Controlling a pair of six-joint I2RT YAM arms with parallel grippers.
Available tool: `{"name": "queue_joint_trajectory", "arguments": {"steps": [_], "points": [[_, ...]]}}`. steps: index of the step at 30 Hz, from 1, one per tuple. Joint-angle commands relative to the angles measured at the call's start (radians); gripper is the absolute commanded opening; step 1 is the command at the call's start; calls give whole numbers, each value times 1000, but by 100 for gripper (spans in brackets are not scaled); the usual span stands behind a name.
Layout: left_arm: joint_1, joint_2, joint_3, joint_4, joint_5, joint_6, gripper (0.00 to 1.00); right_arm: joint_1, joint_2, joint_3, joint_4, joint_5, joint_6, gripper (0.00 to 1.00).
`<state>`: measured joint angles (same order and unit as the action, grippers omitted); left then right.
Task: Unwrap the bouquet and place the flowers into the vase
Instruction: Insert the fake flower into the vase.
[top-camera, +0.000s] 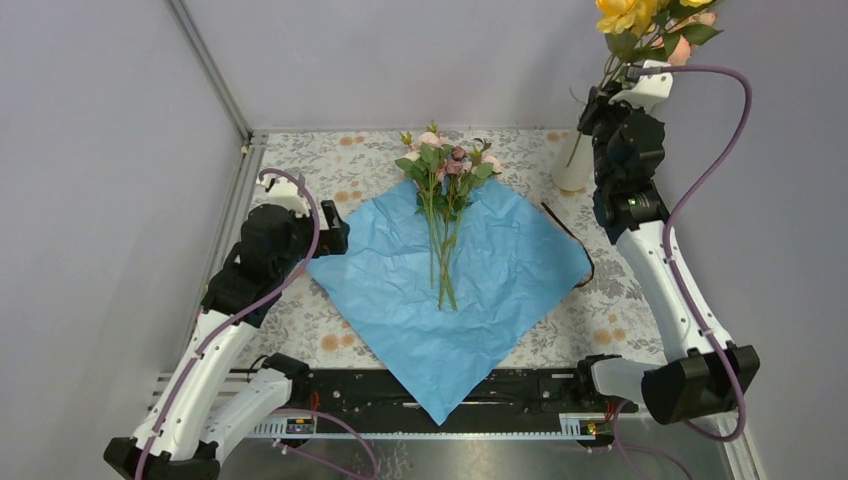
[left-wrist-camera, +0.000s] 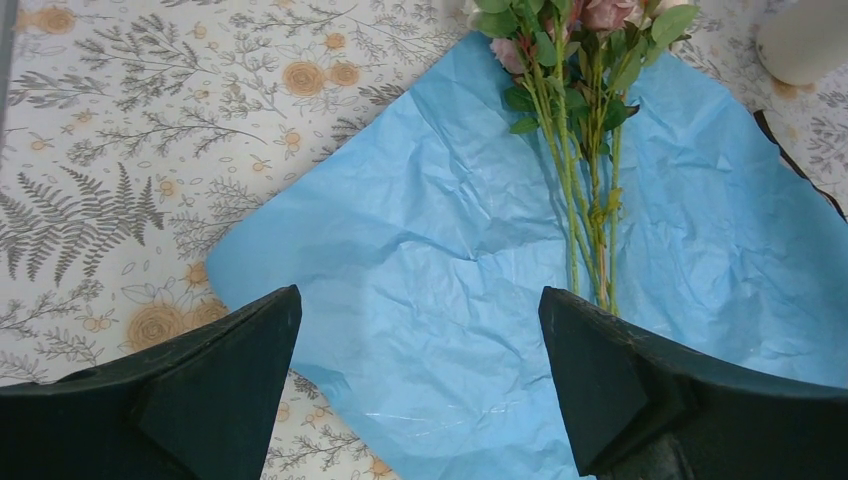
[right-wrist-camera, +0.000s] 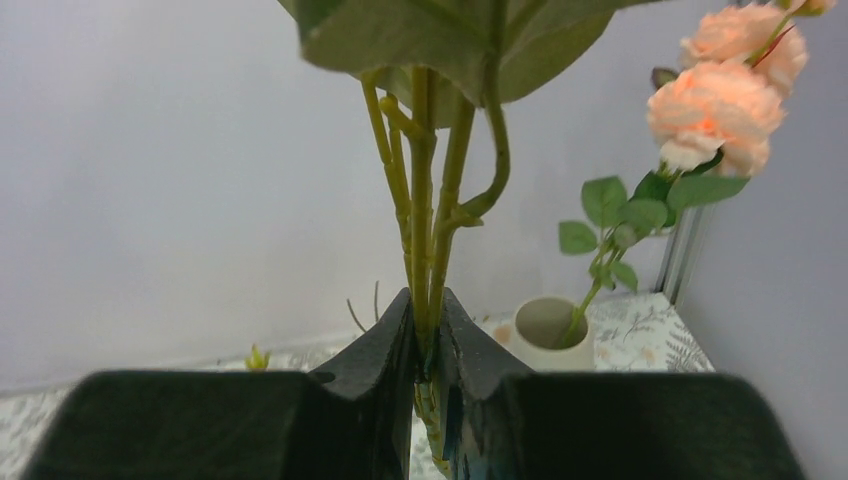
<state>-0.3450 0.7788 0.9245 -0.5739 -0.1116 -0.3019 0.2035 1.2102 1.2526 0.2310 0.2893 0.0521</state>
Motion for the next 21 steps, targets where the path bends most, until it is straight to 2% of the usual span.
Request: {"name": "queue_joint_trajectory", "arguments": {"steps": [1, 7, 11, 21], "points": [[12, -25, 0, 46, -72, 28, 99, -68, 75, 100, 174, 1, 6, 0], [21, -30, -8, 54, -70, 29, 99, -137, 182, 175, 245, 17, 34, 0], [25, -14, -5, 49, -70, 31, 99, -172, 246, 254, 235, 11, 62, 0], [31, -8, -10, 50, -69, 30, 99, -197, 374, 342, 280, 34, 42, 0]]}}
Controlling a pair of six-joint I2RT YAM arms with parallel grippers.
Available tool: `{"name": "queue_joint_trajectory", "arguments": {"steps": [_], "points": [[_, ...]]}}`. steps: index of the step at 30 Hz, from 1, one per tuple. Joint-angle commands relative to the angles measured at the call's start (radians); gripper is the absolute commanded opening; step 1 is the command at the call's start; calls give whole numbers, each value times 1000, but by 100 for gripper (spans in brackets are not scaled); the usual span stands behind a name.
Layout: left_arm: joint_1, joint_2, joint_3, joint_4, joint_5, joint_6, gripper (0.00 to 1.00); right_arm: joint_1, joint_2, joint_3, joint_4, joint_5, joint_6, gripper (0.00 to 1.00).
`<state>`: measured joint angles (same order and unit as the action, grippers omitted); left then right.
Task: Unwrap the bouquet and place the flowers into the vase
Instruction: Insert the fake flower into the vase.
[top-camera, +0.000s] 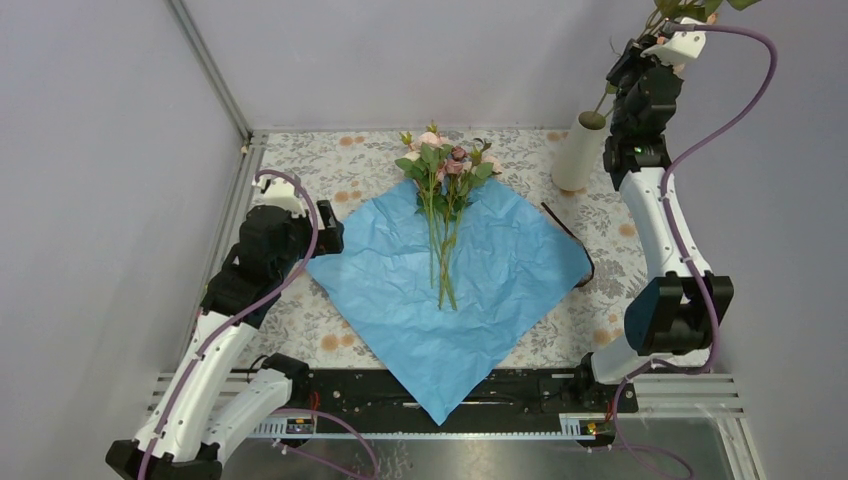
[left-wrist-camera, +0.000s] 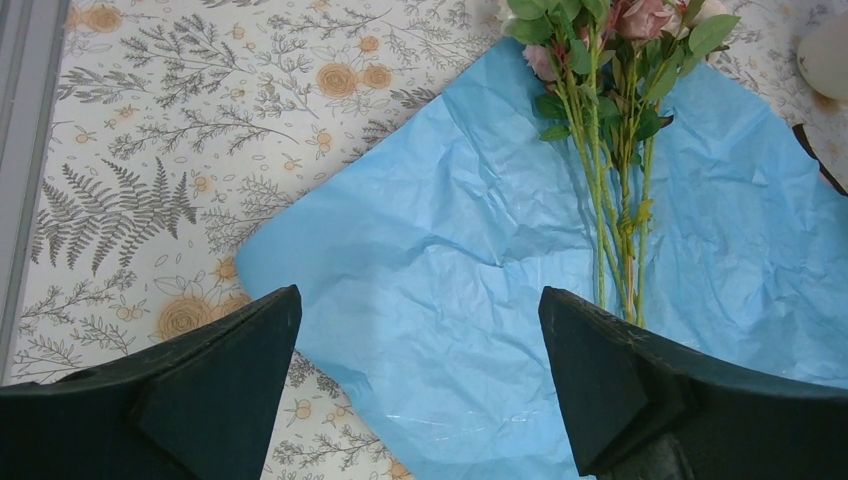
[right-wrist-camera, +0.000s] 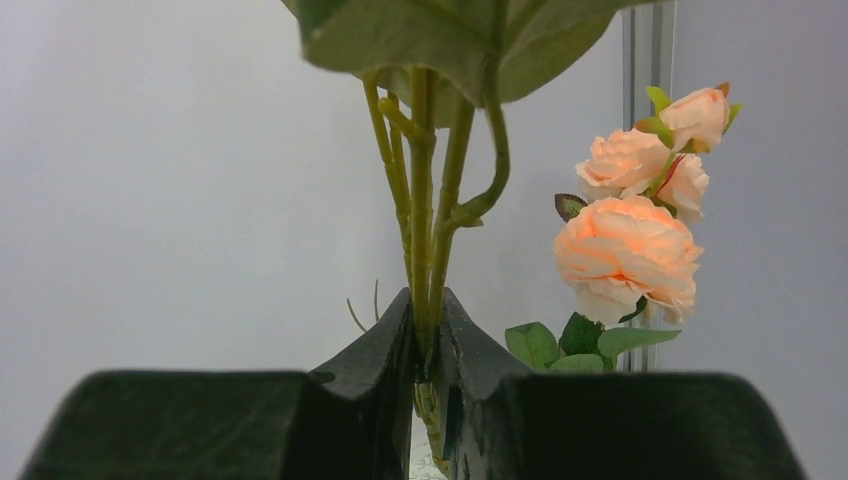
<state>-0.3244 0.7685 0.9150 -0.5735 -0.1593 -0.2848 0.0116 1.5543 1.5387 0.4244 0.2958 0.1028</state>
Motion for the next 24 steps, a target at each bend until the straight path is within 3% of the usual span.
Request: {"name": "queue_joint_trajectory", "arguments": {"steps": [1, 24], "points": [[11, 3, -2, 50, -22, 13, 99, -5, 38, 53, 94, 29, -12, 0], [18, 12, -4, 54, 0, 10, 99, -68, 99, -207, 214, 77, 98, 0]]}}
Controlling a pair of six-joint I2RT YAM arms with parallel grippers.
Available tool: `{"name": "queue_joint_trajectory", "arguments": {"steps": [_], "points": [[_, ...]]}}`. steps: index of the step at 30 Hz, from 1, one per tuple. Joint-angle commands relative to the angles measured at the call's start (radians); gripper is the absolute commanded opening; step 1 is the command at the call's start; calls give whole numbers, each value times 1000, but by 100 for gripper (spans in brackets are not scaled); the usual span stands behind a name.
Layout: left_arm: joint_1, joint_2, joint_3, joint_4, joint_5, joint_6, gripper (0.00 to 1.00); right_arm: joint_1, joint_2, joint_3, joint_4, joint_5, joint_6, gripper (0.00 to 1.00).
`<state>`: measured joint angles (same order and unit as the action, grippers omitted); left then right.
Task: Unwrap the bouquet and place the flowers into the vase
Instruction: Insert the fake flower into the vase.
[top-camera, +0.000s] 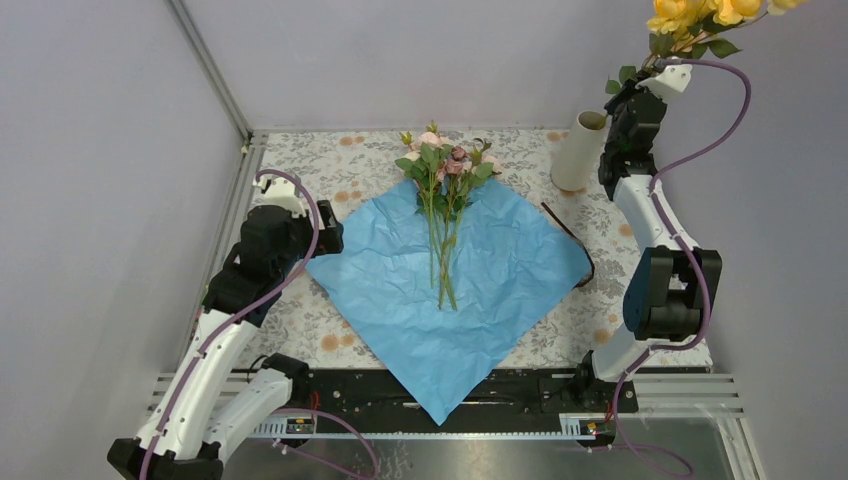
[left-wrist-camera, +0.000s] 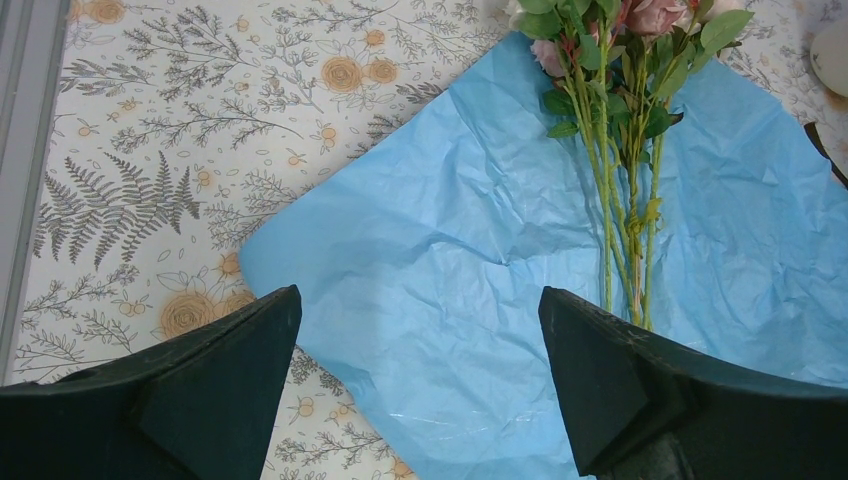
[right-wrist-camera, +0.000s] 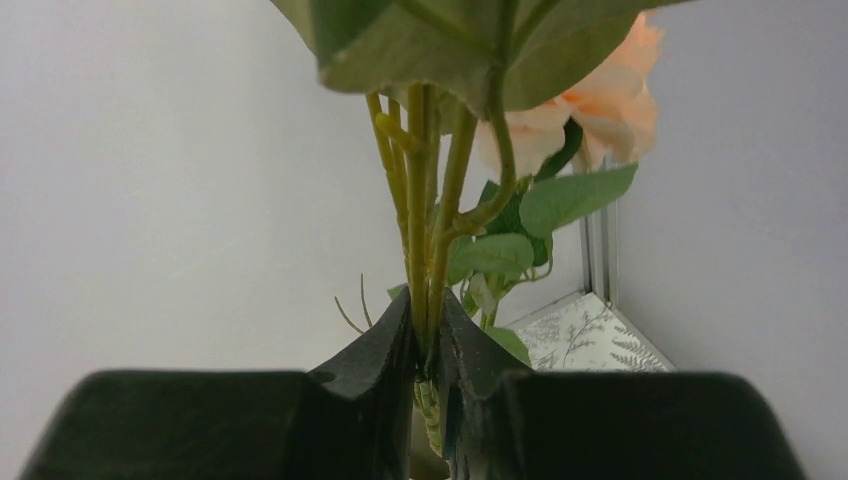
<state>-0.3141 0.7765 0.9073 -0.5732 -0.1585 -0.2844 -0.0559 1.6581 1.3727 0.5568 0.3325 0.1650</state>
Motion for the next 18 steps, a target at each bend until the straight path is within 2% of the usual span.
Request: {"name": "queue_joint_trajectory", "arguments": {"steps": [1, 7, 18], "points": [[7, 3, 4, 53, -1, 10, 99, -1, -6, -60, 88, 48, 47, 0], [9, 0, 2, 55, 1, 10, 99, -1, 4, -126, 91, 74, 89, 0], [10, -7, 2, 55, 6, 8, 99, -1, 57, -98, 11, 57, 102, 3]]}}
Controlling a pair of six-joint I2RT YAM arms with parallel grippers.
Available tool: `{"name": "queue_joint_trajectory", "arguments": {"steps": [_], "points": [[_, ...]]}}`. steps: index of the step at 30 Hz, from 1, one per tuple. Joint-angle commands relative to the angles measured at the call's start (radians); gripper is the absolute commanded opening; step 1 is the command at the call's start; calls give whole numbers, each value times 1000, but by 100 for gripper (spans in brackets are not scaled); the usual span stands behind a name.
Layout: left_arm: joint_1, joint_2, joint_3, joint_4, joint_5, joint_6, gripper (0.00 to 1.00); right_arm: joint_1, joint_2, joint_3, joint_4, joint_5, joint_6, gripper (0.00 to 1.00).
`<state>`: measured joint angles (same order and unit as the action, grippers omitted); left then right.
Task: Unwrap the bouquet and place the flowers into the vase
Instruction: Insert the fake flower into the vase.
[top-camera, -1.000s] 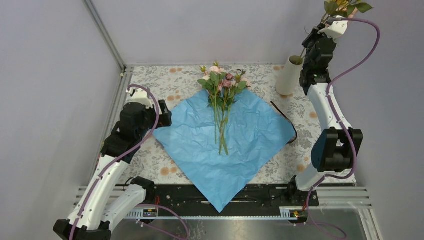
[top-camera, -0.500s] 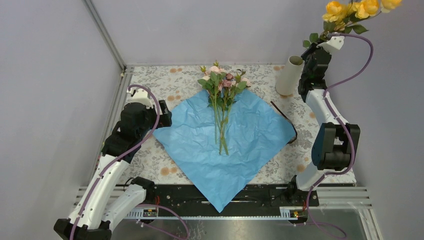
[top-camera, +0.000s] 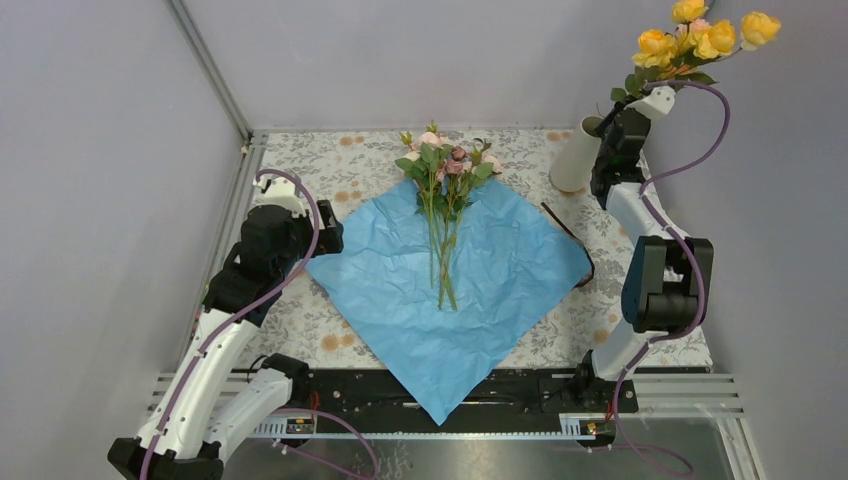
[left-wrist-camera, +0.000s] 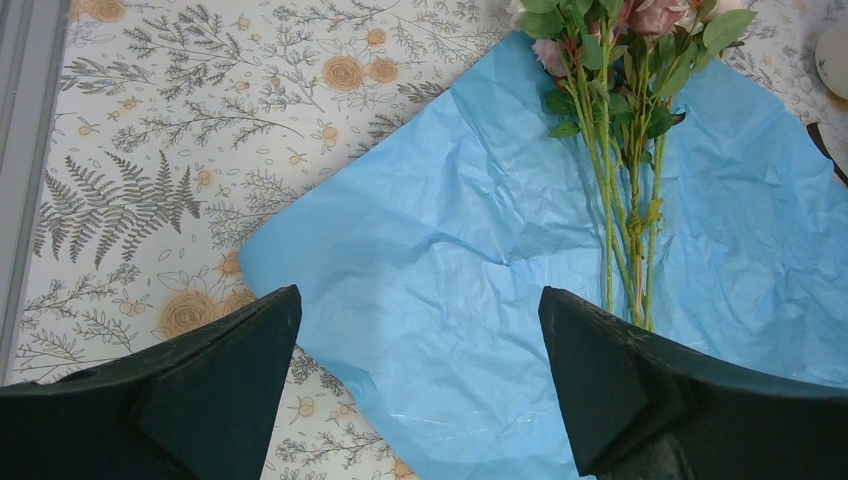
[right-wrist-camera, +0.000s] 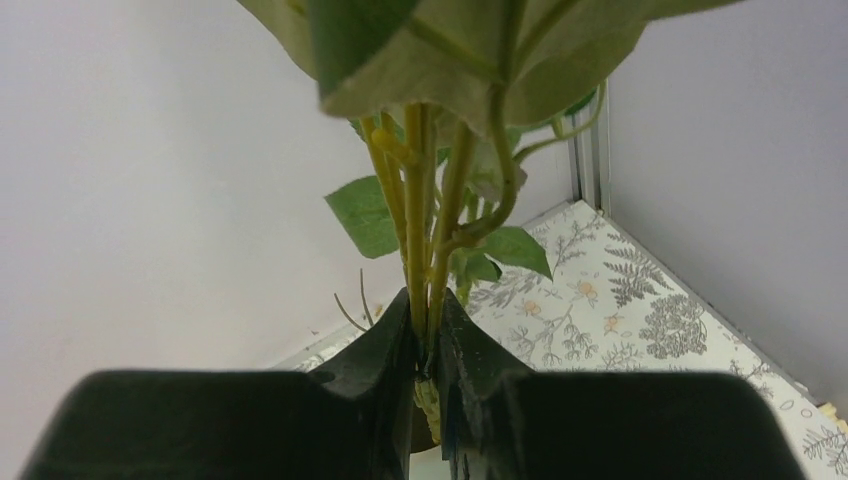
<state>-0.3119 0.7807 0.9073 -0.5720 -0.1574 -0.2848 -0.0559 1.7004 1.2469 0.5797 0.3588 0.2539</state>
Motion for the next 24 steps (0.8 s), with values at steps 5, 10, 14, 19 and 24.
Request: {"name": "queue_joint_trajectory", "arguments": {"steps": [5, 10, 14, 19, 24], "points": [[8, -15, 3, 53, 7, 9, 99, -1, 35, 39, -40, 20, 33, 7], [8, -19, 2, 54, 7, 10, 99, -1, 43, 41, -58, 5, 42, 21], [10, -23, 2, 54, 8, 10, 99, -1, 37, 46, -81, 1, 43, 37], [10, -29, 2, 54, 10, 9, 99, -1, 19, 35, -91, -6, 31, 44], [11, -36, 1, 54, 12, 9, 99, -1, 9, 43, -121, -47, 17, 53]]}}
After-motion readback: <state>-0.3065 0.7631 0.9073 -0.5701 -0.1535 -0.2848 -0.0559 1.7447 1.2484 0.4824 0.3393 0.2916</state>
